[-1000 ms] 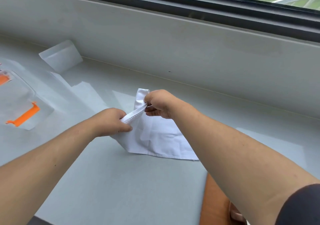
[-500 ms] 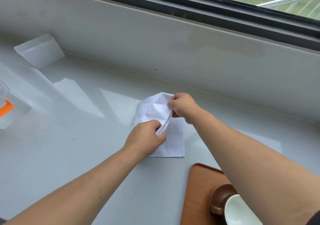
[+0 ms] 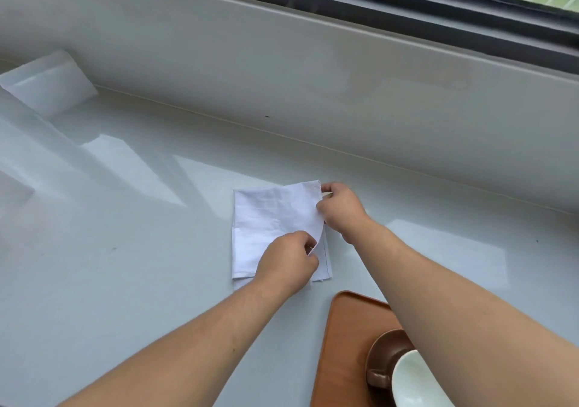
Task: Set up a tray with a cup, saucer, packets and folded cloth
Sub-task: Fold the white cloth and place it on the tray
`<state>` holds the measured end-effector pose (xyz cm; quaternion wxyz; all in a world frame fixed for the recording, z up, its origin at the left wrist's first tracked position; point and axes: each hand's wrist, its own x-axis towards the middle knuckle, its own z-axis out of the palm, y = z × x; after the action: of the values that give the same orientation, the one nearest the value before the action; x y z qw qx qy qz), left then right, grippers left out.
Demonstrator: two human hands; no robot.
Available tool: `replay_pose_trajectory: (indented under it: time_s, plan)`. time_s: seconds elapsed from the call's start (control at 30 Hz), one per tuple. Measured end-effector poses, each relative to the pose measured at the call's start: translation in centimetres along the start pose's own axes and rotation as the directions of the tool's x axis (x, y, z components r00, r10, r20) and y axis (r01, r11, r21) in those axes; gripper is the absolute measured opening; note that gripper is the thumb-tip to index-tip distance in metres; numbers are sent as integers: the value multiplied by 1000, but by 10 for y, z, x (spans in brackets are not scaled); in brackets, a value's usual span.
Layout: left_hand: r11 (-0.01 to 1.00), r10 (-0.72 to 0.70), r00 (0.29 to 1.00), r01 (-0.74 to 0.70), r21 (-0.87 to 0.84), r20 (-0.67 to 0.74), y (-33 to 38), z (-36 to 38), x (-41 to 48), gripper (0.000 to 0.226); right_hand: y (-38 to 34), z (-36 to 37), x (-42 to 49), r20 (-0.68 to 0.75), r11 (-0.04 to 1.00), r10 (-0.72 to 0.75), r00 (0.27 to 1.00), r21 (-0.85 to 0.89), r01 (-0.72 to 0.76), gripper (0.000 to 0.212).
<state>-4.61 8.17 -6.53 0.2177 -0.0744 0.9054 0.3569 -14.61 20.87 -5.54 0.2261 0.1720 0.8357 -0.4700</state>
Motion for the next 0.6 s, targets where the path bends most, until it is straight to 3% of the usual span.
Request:
replay_pose_trajectory:
  time_s: [0.1,0.17,0.23,0.3,0.37,0.47,0.53,0.6]
  plan:
    - [1000,2,996,-2,3,88,-4,2,4,45,4,3,-1,-6,999,-8,1000,-33,8,45]
    - [1000,21,992,-19,-18,123,-6,-3,7,43,6,3,-4,-17,996,-12,1000,-86,10,49]
    - [995,96,995,-96,7,25,-11,-16,13,31,10,1,-11,-55,976,-37,998,-216,24,52]
    - [971,194,974,-173,165,-118,-23,-37,22,32,19,0,-22,-87,933,-79,993,-358,43,48]
    - [882,298,947,-225,414,-122,-38,-62,33,46,29,3,-39,-74,871,-156,985,-481,102,35]
    - [659,295,953,-254,708,67,-57,-91,51,63,44,20,-69,27,736,-308,951,-626,256,18]
    - [529,250,951,-291,797,181,-70,-102,60,64,52,36,-87,139,668,-388,911,-639,382,18]
    - [510,207,950,-309,803,234,-83,-108,61,67,56,53,-99,227,618,-443,867,-624,479,23]
